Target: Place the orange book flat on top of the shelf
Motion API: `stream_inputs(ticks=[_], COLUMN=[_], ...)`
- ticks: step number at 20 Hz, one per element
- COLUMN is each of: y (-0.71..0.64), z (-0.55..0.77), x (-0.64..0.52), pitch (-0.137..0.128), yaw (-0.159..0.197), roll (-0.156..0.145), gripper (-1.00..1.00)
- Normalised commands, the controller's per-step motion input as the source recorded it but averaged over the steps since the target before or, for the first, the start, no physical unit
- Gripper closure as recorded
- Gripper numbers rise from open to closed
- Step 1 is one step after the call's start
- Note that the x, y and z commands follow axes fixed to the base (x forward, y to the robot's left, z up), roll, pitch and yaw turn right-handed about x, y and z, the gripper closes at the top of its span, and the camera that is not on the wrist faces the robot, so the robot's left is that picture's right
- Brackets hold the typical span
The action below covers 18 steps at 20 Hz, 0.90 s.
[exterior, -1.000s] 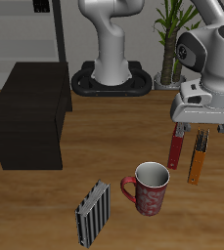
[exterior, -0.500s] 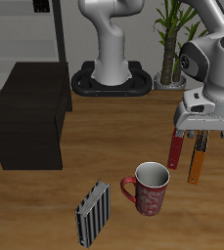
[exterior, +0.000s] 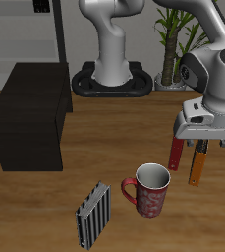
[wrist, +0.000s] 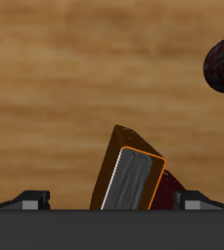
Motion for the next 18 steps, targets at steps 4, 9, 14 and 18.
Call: stream_inputs(ticks=[4, 9, 14, 18], y=[-0.03, -0.06, -0.04, -0.01], z=[-0.09, -0.17, -0.09, -0.02], x=[0.00, 0.03, 0.01, 0.00], pitch=[0.011, 0.035, 0.016, 0.005], yaw=[-0.002, -0.020, 0.002, -0.006], roll=[0.005, 0.028, 0.005, 0.003], gripper=[-1.00, -1.00, 1.00, 1.00])
